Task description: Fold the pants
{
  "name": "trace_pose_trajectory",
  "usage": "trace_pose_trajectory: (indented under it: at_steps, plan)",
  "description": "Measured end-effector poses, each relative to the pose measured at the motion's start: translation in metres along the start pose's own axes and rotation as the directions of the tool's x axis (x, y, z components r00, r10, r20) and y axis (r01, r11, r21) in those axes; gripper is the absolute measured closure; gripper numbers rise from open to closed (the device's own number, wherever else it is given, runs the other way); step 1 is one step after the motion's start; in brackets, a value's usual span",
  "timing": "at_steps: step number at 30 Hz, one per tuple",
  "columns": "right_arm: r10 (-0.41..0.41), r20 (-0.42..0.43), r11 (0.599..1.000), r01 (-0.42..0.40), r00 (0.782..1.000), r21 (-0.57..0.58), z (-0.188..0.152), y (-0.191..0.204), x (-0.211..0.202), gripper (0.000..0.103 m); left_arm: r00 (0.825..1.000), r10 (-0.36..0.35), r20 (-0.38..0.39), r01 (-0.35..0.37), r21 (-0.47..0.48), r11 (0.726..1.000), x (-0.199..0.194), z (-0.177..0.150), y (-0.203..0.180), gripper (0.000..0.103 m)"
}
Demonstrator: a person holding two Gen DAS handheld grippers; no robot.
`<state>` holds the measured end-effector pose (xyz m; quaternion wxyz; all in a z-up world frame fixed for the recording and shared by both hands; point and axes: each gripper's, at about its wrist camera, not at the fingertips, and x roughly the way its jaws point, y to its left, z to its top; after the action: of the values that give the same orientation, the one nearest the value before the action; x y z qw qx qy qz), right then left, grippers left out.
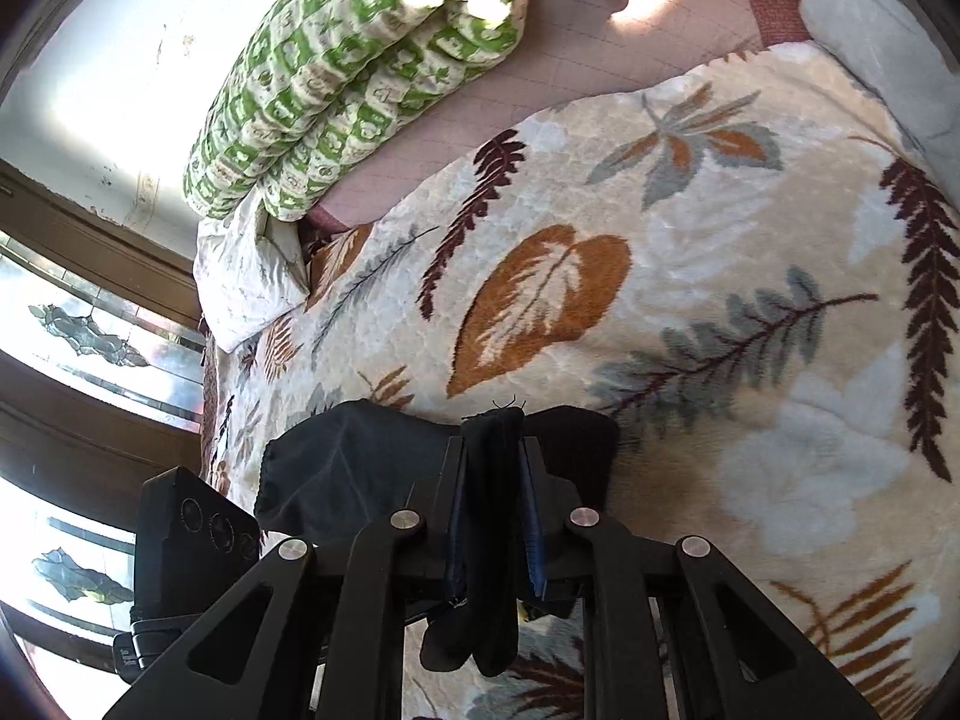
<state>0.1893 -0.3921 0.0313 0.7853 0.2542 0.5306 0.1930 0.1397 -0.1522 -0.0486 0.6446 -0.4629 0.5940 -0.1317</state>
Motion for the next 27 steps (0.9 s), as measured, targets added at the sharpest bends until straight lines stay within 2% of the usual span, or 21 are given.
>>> trace_pose_trajectory:
  at_steps: [7, 13, 15, 16, 19, 20, 21, 23, 25, 27]
  plan:
    - [0.042, -0.061, 0.999, -0.041, 0.997, 0.018, -0.007, 0.037, 0.062, 0.084, 1.0, 0.006, 0.007, -0.005, -0.078, 0.997, -0.021, 0.027, 0.048, 0.094]
    - [0.071, -0.117, 0.988, -0.054, 0.991, 0.142, -0.021, 0.034, 0.105, 0.076, 0.998, -0.039, -0.048, 0.033, -0.132, 0.991, -0.022, 0.04, 0.077, 0.094]
    - [0.072, -0.116, 0.985, -0.052, 0.991, 0.166, -0.024, 0.035, 0.107, 0.076, 0.998, -0.044, -0.037, 0.039, -0.116, 0.992, -0.028, 0.04, 0.077, 0.094]
    - [0.086, -0.112, 0.984, -0.067, 0.99, 0.165, -0.023, 0.038, 0.105, 0.072, 0.999, -0.039, -0.025, 0.036, -0.106, 0.994, -0.035, 0.04, 0.08, 0.094]
    - [0.166, -0.084, 0.974, -0.15, 0.982, 0.172, -0.023, 0.047, 0.093, 0.064, 1.0, -0.018, 0.022, 0.02, -0.098, 0.995, -0.05, 0.04, 0.082, 0.094]
    - [0.171, -0.092, 0.975, -0.155, 0.981, 0.16, -0.024, 0.051, 0.091, 0.059, 0.999, -0.005, 0.034, 0.008, -0.094, 0.996, -0.055, 0.041, 0.083, 0.094]
    - [0.149, -0.093, 0.98, -0.134, 0.984, 0.149, -0.025, 0.054, 0.088, 0.059, 0.999, 0.001, 0.043, 0.003, -0.091, 0.996, -0.06, 0.041, 0.084, 0.094]
    - [0.162, -0.051, 0.974, -0.152, 0.985, 0.166, -0.03, 0.054, 0.077, 0.059, 0.999, -0.003, 0.046, 0.007, -0.09, 0.996, -0.069, 0.043, 0.088, 0.094]
    - [0.211, 0.045, 0.954, -0.216, 0.976, 0.208, -0.041, 0.049, 0.058, 0.058, 0.999, -0.018, 0.047, 0.022, -0.103, 0.994, -0.076, 0.046, 0.092, 0.094]
    - [0.288, 0.138, 0.91, -0.315, 0.948, 0.268, -0.063, 0.04, 0.042, 0.052, 0.998, -0.032, 0.051, 0.037, -0.1, 0.994, -0.082, 0.046, 0.091, 0.094]
